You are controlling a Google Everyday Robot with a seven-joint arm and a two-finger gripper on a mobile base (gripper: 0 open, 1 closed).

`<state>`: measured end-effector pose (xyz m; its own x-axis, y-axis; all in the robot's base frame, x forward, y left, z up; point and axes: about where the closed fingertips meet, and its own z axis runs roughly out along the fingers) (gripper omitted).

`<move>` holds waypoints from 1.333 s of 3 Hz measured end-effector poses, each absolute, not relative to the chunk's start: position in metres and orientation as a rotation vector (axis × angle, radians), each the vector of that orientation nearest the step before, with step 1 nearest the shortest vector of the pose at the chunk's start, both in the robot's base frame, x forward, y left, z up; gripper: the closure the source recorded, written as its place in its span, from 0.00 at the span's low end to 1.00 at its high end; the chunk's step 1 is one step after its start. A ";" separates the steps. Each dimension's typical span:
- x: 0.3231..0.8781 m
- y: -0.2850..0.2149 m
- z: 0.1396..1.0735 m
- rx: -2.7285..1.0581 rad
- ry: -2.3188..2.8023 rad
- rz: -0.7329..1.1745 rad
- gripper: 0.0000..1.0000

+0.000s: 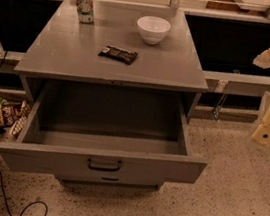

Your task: Place rxbar chocolate into top drawer

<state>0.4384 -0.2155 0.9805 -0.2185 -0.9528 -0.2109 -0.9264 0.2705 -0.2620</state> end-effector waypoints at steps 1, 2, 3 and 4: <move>0.439 -0.215 0.981 -1.715 2.213 -0.109 0.00; 0.458 -0.212 0.980 -1.687 2.164 -0.066 0.00; 0.495 -0.207 0.976 -1.574 2.108 0.014 0.00; 0.521 -0.195 0.966 -1.448 2.071 0.113 0.00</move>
Offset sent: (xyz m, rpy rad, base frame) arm 0.0541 0.0074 -0.0057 0.1694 -0.0645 0.0383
